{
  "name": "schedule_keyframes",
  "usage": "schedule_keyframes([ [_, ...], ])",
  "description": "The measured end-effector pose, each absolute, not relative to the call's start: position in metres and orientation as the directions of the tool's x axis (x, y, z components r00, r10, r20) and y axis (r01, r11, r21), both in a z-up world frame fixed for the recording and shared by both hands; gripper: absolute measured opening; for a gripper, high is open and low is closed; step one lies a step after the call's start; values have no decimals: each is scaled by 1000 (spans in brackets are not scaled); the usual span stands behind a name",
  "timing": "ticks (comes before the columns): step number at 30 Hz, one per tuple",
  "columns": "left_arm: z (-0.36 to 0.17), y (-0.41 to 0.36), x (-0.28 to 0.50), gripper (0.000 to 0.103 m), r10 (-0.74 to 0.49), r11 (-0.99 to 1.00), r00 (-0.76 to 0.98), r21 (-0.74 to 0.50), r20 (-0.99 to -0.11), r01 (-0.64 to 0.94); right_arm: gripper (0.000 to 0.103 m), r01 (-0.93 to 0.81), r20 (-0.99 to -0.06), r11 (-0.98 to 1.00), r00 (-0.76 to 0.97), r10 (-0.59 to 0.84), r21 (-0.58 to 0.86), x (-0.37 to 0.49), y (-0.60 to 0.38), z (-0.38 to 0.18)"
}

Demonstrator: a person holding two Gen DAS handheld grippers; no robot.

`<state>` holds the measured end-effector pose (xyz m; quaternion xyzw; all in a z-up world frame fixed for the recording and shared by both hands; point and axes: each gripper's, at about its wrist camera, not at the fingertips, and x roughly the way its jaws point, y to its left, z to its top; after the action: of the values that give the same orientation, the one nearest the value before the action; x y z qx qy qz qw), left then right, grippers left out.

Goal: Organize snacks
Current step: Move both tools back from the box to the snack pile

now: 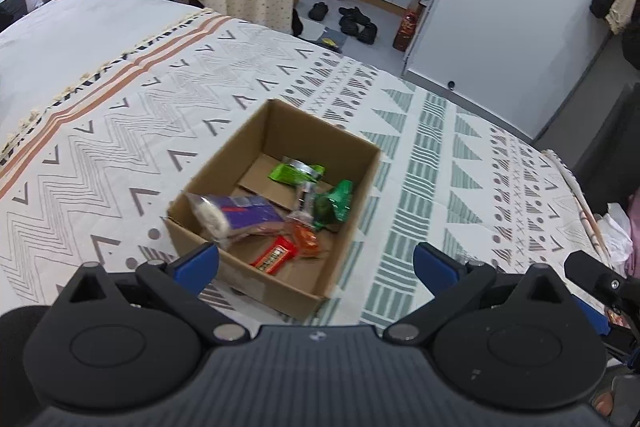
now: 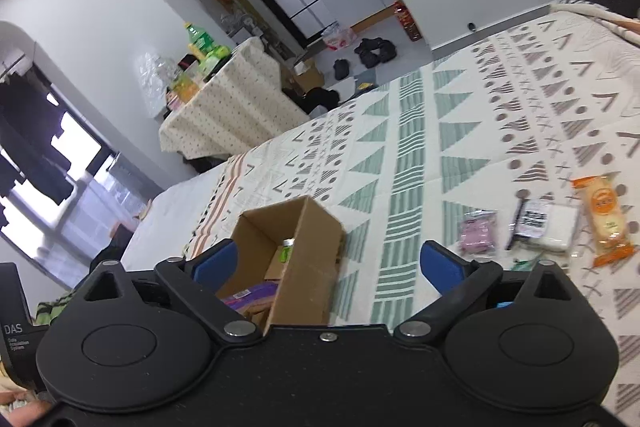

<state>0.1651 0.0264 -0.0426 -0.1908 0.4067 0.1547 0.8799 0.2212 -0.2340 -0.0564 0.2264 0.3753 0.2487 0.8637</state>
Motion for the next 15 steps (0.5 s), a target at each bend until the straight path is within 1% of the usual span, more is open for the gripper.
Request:
schedule_keyframes([
  [2,-42,18,165,103,104,885,628,-216,-771,-412,101,-245,-542,782,602,586,573,221,-244,-57],
  [5,-42,1,165,103,121,900,631,-184,-766,-396,101,-215,-556,792,609,566,571,220,-260,-61],
  [8,-46,-9,167,103,97,899,620,-199,-779,-390,101,-183,-566,803,621,542,568,218,-276,-66],
  [15,-56,-40,171,103,73,919,609,-184,-790,-349,101,-128,-583,809,631,513,573,213,-310,-79],
])
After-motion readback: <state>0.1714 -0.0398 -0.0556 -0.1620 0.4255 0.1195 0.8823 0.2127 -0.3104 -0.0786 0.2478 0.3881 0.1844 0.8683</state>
